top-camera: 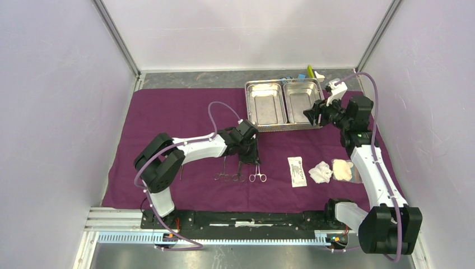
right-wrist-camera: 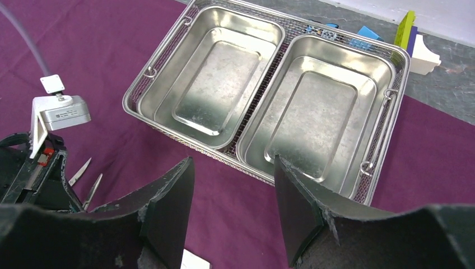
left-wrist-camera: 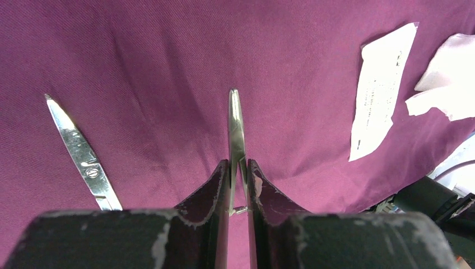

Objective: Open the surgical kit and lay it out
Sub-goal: Place the medical item in the surgical kit, then reset both arms

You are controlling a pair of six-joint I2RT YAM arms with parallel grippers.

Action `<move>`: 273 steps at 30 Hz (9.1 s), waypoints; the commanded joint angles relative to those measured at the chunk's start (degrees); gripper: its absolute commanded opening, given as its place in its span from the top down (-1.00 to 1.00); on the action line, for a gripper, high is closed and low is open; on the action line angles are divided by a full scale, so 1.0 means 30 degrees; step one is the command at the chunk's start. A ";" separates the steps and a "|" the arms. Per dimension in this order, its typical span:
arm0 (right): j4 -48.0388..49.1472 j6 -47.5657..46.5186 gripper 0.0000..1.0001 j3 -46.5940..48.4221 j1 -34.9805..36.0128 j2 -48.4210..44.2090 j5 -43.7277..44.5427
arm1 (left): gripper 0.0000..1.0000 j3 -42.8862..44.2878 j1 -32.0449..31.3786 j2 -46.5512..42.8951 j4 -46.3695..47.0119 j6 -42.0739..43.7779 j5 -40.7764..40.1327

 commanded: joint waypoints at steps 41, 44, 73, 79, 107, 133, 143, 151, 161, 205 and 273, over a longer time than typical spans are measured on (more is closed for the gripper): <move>0.0961 0.0719 -0.23 -0.0791 -0.0761 -0.0669 -0.0950 | 0.91 0.0200 0.0744 0.1390 0.0604 -0.0263 0.0449; 0.0976 0.0731 -0.23 -0.0791 -0.0748 -0.0668 -0.1027 | 0.87 0.0288 0.0802 0.1508 0.0627 -0.0185 0.0468; 0.1277 0.0973 -0.23 -0.0967 -0.0910 -0.0537 -0.1308 | 0.47 -0.0442 0.0861 0.0961 0.0656 -0.0385 -0.0119; 0.1258 0.0969 -0.23 -0.0971 -0.0922 -0.0565 -0.1308 | 0.44 -0.0502 0.0861 0.0854 0.0670 -0.0387 -0.0135; 0.1178 0.0473 -0.30 -0.0415 -0.0981 -0.0010 -0.1496 | 0.19 -0.0547 0.1145 -0.1223 0.0919 -0.0158 -0.0528; 0.1235 -0.2305 -0.96 0.1763 -0.0689 0.2497 -0.1354 | -1.00 0.1659 0.6072 -0.5691 0.1945 0.7842 -0.4841; 0.2244 -0.2288 -0.96 0.1621 -0.0541 0.2640 -0.0865 | -1.00 0.1795 0.8739 -0.7691 0.2951 1.0468 -0.7640; 0.1086 -0.2875 -0.96 0.3073 -0.0542 0.2722 -0.1027 | -1.00 0.1951 1.0281 -0.9102 0.2734 1.2657 -1.1201; 0.0535 -0.2794 -0.96 0.4130 -0.0541 0.2631 -0.0690 | -1.00 0.0099 1.1143 -1.2105 0.2059 1.6804 -0.7636; 0.0048 -0.3744 -0.96 0.1634 -0.0803 0.2180 0.1824 | -1.00 -0.1580 1.3749 -1.4179 0.1014 1.4906 -0.3576; -0.8204 -1.0206 -0.69 1.3445 0.2096 1.8363 0.7215 | -1.00 0.4479 1.3751 -0.6291 -0.3285 1.6908 -0.1438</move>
